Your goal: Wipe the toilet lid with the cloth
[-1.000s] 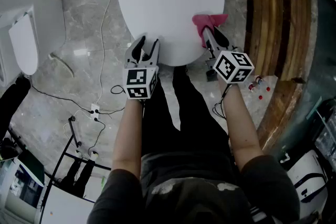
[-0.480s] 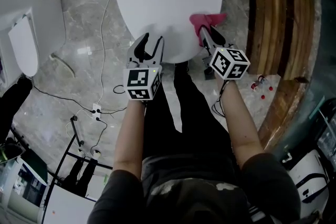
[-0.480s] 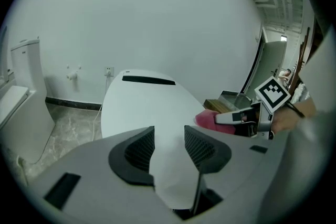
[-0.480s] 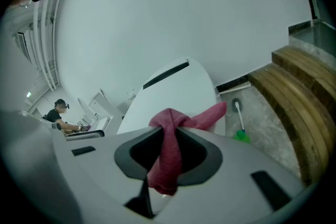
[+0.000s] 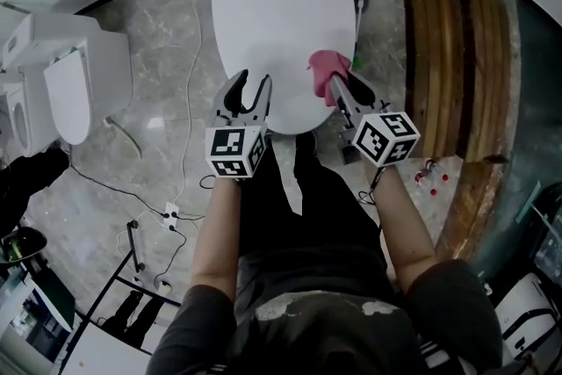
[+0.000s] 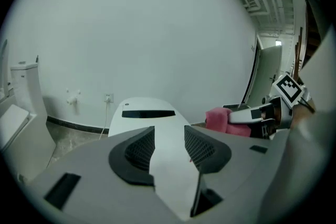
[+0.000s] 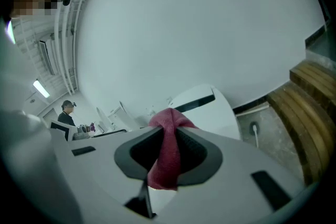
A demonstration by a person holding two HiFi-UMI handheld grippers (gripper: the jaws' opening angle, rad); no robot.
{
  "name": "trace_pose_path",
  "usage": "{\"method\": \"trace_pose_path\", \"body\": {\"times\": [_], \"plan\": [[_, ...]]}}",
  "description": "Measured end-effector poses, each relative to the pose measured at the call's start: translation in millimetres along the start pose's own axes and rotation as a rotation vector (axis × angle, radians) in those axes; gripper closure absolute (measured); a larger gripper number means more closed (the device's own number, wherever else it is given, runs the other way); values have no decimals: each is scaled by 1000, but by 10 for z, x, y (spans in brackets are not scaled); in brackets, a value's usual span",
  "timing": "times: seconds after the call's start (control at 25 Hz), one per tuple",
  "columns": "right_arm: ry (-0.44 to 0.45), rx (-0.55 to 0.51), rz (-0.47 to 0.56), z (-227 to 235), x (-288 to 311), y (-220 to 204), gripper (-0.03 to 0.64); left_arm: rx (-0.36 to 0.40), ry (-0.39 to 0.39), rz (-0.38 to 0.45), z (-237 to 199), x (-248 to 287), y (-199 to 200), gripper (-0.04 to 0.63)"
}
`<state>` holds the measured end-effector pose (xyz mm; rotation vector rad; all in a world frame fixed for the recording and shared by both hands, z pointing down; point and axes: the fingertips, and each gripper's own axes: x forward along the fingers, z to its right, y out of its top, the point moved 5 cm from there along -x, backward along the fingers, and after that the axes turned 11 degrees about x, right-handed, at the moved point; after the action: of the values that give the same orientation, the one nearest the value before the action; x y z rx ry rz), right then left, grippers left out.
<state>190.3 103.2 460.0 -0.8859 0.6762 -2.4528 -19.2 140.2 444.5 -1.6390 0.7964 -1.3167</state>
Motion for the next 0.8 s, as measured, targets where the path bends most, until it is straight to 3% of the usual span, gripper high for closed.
{"method": "trace_pose_path", "body": {"times": [0.12, 0.16, 0.32, 0.56, 0.8], "plan": [[30, -36, 9, -150, 156, 180, 549, -2, 24, 50, -147, 36, 205, 408], [35, -46, 11, -181, 219, 226, 549, 0, 35, 63, -204, 57, 251, 446], [43, -68, 11, -292, 566, 351, 549, 21, 69, 98, -501, 179, 376, 481], [39, -70, -11, -559, 1266, 478, 549, 16, 84, 105, -1097, 475, 522, 549], [22, -69, -15, -788, 2042, 776, 549, 36, 50, 94, -1704, 987, 735, 558]]}}
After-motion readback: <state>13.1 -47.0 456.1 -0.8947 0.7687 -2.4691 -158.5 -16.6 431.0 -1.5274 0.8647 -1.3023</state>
